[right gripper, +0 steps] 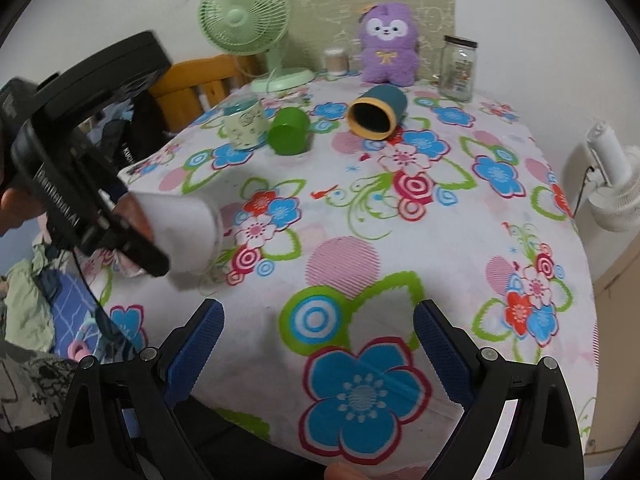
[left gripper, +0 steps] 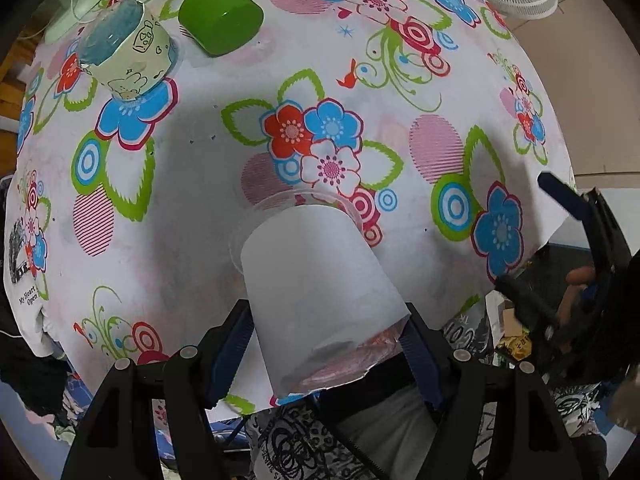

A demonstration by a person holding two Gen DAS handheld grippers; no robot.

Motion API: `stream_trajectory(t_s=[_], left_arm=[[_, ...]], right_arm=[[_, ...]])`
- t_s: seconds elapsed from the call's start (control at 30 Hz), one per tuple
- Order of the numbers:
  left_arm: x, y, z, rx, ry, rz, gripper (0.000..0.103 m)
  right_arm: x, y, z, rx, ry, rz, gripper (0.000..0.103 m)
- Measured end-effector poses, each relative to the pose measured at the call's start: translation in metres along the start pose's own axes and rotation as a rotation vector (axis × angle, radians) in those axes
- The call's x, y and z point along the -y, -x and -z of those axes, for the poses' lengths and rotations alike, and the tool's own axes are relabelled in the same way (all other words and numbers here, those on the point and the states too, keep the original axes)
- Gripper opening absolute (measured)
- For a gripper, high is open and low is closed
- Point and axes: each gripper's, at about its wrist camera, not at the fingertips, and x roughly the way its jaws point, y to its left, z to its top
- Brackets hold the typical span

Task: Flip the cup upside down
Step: 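Rotate the left gripper to turn the white cup mouth-down, then lower the inverted cup onto the tablecloth and open the left gripper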

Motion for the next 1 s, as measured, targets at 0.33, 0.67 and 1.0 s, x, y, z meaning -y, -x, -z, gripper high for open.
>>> stream_trajectory(t_s=[0.33,0.67,1.0], left_arm=[[-0.020,0.011,-0.013,0.028,0.027,0.011,0.088],[-0.026,0.019,-0.009,0.053,0.039,0.047,0.093],[-0.025,0.014,0.004,0.084,0.057,0.068,0.093]], right_arm=[[-0.007,-0.004,0.001,-0.016,0.027,-0.024,0.097],[-0.016,-0.009,-0.003,-0.018,0.037,-0.040,0.097],[-0.030,-0.011,-0.012,-0.010,0.055,-0.047,0.097]])
